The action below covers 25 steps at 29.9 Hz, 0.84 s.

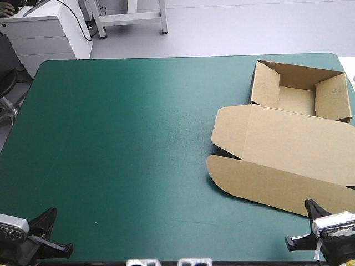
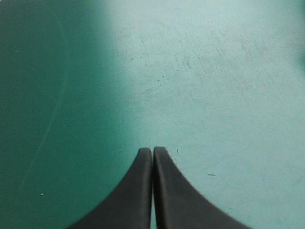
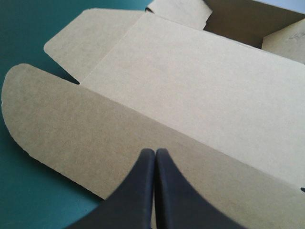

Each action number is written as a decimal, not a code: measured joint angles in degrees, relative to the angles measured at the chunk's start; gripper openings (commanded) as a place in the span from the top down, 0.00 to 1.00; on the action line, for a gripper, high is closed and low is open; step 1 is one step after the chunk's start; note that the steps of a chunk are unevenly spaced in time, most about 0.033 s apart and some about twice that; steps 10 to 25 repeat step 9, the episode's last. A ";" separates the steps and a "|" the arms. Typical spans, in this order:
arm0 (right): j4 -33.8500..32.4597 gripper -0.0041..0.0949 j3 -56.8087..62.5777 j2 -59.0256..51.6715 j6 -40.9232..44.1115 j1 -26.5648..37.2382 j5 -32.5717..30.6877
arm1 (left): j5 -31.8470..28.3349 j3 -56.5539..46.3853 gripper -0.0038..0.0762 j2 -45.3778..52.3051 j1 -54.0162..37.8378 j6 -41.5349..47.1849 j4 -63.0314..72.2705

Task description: Fold the box

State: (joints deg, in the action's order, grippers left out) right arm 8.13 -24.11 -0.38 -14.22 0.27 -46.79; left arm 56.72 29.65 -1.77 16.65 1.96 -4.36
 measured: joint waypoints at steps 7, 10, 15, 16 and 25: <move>0.18 0.97 0.00 -0.33 1.13 0.00 0.01 | -0.83 -1.36 0.96 0.00 0.00 -0.69 1.86; 0.18 0.97 0.00 -0.33 1.25 0.00 0.01 | -0.99 -1.36 0.96 0.00 0.00 -0.89 2.02; 0.18 0.97 0.00 -0.33 1.25 0.00 0.01 | -0.99 -1.36 0.96 0.00 0.00 -0.89 2.02; 0.18 0.97 0.00 -0.33 1.25 0.00 0.01 | -0.99 -1.36 0.96 0.00 0.00 -0.89 2.02; 0.18 0.97 0.00 -0.33 1.25 0.00 0.01 | -0.99 -1.36 0.96 0.00 0.00 -0.89 2.02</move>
